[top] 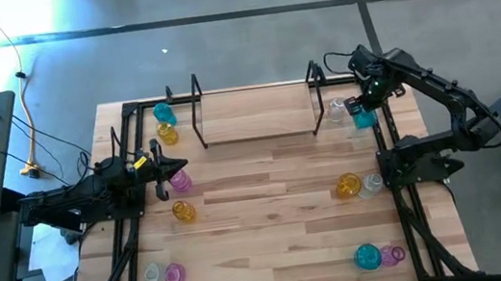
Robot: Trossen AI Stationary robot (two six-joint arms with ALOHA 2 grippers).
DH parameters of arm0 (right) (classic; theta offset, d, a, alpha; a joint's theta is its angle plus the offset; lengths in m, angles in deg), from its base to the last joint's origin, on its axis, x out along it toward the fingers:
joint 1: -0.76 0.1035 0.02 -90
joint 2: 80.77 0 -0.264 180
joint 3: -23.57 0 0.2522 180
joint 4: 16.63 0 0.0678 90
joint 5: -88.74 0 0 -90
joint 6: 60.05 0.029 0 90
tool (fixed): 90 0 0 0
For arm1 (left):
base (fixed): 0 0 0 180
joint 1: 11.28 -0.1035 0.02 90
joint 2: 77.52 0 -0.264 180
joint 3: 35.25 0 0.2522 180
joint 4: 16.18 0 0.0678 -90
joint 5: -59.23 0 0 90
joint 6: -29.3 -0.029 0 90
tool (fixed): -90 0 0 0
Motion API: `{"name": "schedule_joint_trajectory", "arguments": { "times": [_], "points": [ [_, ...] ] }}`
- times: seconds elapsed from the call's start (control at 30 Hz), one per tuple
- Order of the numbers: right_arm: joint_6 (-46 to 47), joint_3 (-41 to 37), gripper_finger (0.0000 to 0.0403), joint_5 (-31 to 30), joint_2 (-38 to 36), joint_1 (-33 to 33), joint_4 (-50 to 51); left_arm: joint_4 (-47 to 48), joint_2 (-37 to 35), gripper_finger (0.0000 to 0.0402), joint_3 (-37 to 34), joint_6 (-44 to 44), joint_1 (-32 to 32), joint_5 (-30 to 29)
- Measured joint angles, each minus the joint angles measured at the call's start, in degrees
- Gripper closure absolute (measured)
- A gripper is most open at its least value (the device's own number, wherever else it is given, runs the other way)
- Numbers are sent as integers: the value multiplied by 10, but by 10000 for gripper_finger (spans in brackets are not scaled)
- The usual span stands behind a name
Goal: Sort vases onto shelf
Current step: Put the top right blue vase on the shelf
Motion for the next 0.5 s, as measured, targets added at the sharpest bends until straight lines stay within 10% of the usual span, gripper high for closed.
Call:
{"name": "schedule_joint_trajectory", "arguments": {
  "times": [0.5],
  "points": [
    [94, 60, 386, 67, -64, 154, 85, 0, 0, 401, 0, 0, 0, 0]
  ]
}}
